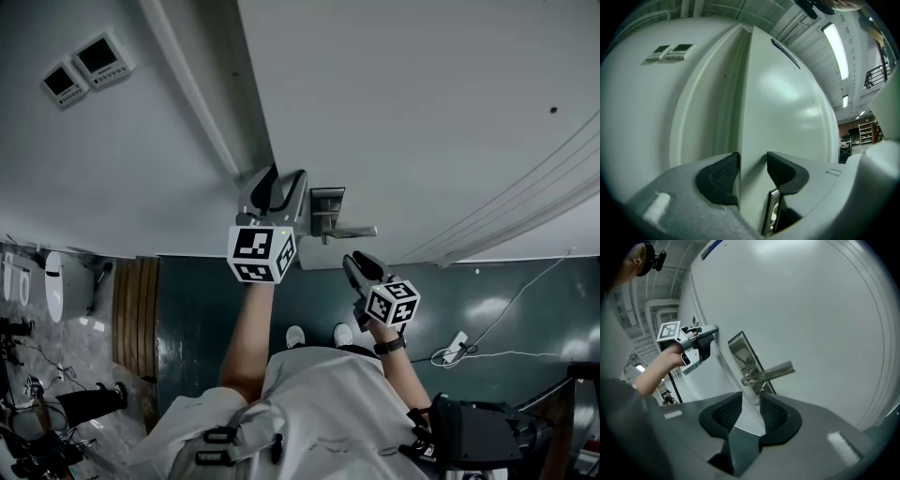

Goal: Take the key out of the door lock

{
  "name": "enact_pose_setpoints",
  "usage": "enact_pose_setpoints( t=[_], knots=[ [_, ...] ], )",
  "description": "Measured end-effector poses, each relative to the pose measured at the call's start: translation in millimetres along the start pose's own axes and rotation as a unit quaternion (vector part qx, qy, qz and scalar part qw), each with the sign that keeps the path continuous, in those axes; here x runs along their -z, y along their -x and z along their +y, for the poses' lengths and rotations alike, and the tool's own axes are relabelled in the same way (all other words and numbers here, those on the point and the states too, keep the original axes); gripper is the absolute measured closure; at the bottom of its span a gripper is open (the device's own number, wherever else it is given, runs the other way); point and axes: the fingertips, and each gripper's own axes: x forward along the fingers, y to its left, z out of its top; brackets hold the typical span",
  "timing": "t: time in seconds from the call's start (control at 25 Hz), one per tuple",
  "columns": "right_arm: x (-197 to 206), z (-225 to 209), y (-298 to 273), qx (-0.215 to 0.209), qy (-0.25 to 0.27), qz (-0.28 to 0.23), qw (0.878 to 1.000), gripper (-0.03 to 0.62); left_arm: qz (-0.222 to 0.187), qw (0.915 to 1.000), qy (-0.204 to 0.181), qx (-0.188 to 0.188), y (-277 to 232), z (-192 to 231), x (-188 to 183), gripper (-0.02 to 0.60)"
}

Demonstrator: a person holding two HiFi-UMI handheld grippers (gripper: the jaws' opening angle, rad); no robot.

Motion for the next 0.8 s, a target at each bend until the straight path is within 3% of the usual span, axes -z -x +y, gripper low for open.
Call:
enact_pose_setpoints(
  t=[0.16,0.36,0.6,0.68,0.8],
  knots=[
    [22,-3,-26,-0.029,-0.067,0.009,0.997,0.398,-0.008,1.0000,0.002,0.000,1,1,0,0.382],
    [34,-10,-66,-0.056,-0.148,0.000,0.987,0.395,-0.007,1.0000,0.003,0.004,1,1,0,0.382],
    [36,-21,-101,-0.077,-0.250,-0.038,0.965,0.395,0.001,1.0000,0.006,0.006,2,-1,1,0.382],
    [32,-20,-106,-0.100,-0.292,-0.056,0.950,0.418,0.002,1.0000,0.006,0.007,2,-1,1,0.382],
    [35,-26,-108,-0.106,-0.365,-0.069,0.923,0.546,0.004,0.9999,0.008,0.005,2,0,1,0.382]
  ],
)
